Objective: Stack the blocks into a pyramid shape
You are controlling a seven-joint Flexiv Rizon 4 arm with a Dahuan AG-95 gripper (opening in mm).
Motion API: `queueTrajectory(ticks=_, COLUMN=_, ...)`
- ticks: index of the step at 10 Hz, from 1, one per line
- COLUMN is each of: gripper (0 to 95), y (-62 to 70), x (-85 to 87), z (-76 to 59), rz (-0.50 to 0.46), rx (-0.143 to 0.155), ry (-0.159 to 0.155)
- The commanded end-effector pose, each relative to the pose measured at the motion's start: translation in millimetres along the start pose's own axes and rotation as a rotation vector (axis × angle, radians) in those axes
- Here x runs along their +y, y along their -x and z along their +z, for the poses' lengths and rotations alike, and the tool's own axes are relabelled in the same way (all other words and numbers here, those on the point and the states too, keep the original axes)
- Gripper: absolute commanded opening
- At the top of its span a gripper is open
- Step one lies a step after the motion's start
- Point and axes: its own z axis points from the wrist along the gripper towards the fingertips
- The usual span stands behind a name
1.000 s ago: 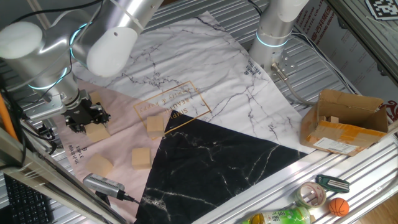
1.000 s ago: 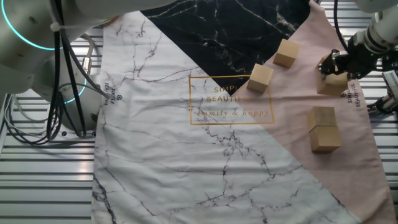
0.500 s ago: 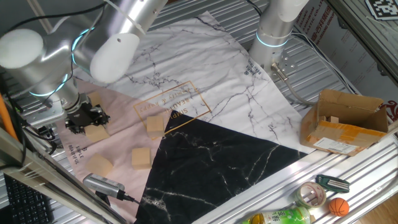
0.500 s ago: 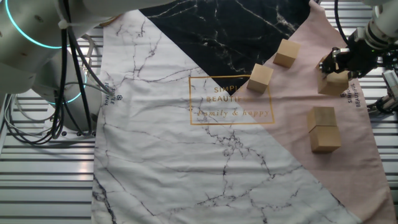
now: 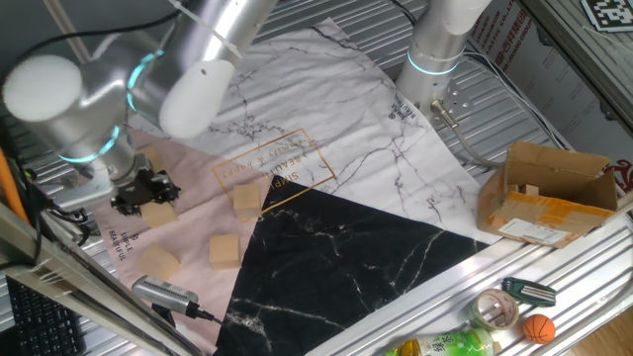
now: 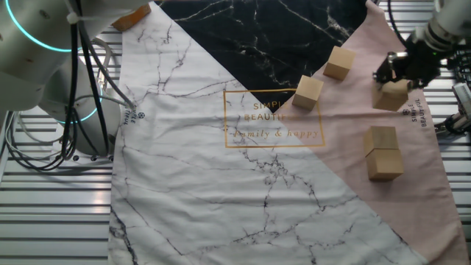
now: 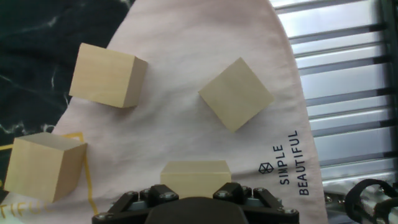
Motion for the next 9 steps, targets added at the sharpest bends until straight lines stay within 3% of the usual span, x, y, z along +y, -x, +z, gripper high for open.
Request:
queueTrajectory(ticks=1, gripper=0.0, y=4.0, x=8.3, z=10.4, rz=-0.015, rx=-0.001, ry=-0.013)
queueTrajectory(ticks=6, gripper=0.0, y=3.5, x=13.9, z=18.1, rz=-0.048, rx=-0.003, ry=-0.014)
queueTrajectory(ticks=9, gripper=0.0, y=-4.5, x=19.9, z=26.8, rz=-0.073, rx=-0.004, ry=-0.025)
